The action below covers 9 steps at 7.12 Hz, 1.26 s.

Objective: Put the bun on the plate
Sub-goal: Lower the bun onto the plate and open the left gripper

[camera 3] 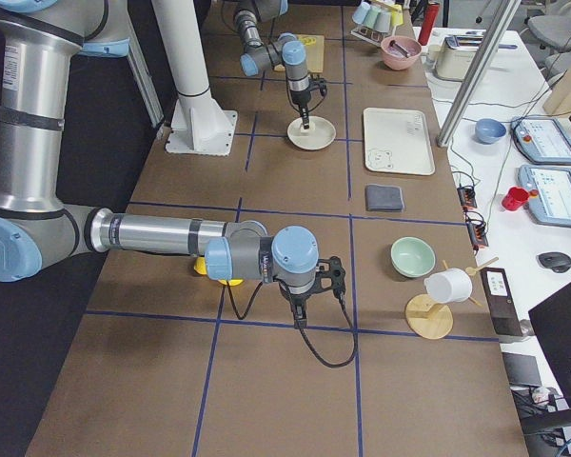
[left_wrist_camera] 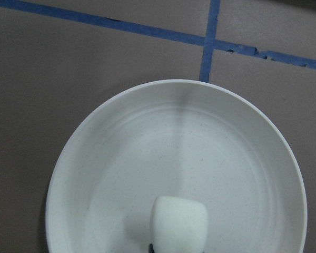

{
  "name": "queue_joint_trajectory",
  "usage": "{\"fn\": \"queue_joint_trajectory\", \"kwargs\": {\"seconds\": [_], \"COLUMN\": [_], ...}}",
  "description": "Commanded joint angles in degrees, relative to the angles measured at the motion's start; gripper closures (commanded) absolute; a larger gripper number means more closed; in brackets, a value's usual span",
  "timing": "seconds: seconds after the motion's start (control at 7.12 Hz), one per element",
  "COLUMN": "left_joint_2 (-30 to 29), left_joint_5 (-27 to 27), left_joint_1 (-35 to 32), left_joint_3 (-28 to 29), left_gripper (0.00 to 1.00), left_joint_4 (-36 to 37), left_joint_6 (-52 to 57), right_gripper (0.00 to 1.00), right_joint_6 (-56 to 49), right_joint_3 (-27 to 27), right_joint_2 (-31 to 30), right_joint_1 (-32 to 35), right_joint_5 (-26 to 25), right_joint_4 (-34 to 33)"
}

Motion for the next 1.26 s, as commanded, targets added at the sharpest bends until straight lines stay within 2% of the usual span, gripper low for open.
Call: {"fn": "queue_joint_trajectory", "kwargs": {"seconds": [0.0, 0.14, 0.28, 0.42, 0.56, 0.84, 1.12], "left_joint_2": [-0.28, -0.28, -0.19, -0.19, -0.10, -0.01, 0.51], "left_joint_5": [0.52, 0.52, 0.61, 0.61, 0.61, 0.61, 0.09], "left_joint_1": [0.07, 0.07, 0.07, 0.07, 0.07, -0.02, -1.06], "left_joint_3": [1.44, 1.53, 1.53, 1.62, 1.62, 1.18, -2.39], "left_gripper": [0.71, 0.67, 0.46, 0.29, 0.17, 0.01, 0.01], "left_joint_4": [-1.32, -1.41, -1.41, -1.41, -1.41, -1.32, -0.18], "left_joint_6": [0.06, 0.06, 0.24, 0.24, 0.24, 2.24, 3.57], "right_gripper": [0.00, 0.00, 0.00, 0.00, 0.00, 0.00, 0.00], "right_joint_6": [0.07, 0.07, 0.07, 0.07, -0.02, -0.02, -0.11], "right_joint_3": [0.09, 0.09, 0.18, 0.18, 0.18, 0.26, 0.26], "right_joint_2": [0.02, 0.02, 0.02, 0.02, 0.02, 0.02, 0.02], "right_joint_1": [0.01, 0.01, 0.01, 0.01, 0.01, 0.01, 0.01], "right_joint_5": [0.03, 0.03, 0.12, 0.12, 0.12, 0.12, -0.05], "right_joint_4": [0.00, 0.00, 0.00, 0.00, 0.00, 0.09, 0.18]}}
